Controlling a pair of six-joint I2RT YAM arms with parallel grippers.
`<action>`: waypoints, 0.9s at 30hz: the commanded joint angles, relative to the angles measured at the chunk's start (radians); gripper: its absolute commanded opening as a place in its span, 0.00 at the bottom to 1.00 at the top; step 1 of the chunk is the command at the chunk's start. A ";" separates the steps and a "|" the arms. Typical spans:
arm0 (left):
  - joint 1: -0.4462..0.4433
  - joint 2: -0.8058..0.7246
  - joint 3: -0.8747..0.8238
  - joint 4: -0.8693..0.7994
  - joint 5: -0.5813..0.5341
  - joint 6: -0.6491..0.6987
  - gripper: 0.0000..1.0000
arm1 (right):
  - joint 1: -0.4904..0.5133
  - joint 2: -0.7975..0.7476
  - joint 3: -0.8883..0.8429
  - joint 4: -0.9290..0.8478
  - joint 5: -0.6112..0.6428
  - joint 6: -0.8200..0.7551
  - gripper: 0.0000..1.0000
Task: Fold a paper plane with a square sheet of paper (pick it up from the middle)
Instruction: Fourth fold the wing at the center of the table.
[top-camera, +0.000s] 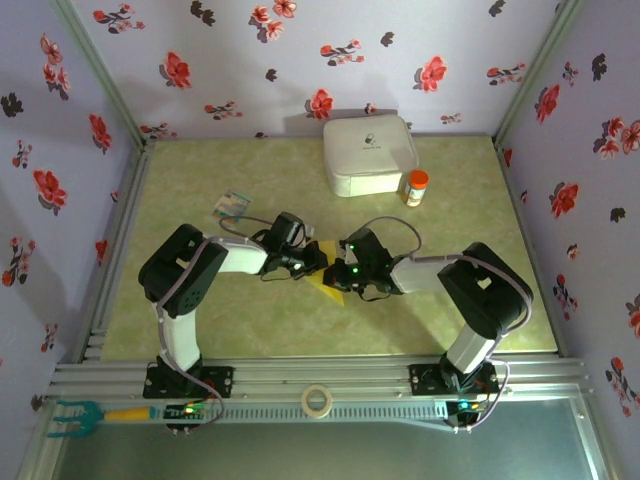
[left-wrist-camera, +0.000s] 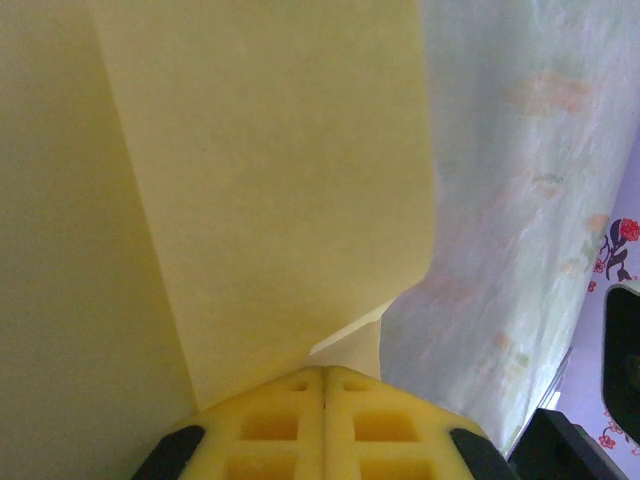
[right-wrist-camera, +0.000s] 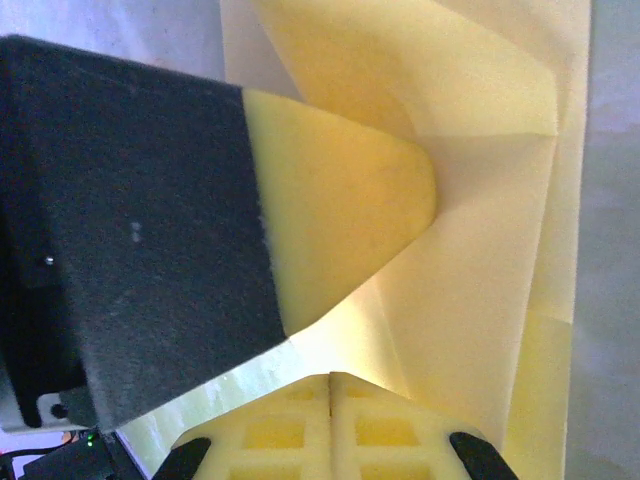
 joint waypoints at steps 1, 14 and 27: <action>-0.006 0.035 -0.013 -0.031 -0.024 0.012 0.00 | 0.002 0.012 -0.043 0.017 0.008 0.001 0.04; -0.005 0.041 -0.010 -0.038 -0.027 0.011 0.00 | 0.001 -0.077 -0.111 -0.011 0.036 0.002 0.07; -0.005 0.035 -0.011 -0.042 -0.030 0.013 0.00 | 0.069 -0.098 0.083 -0.302 0.125 -0.141 0.06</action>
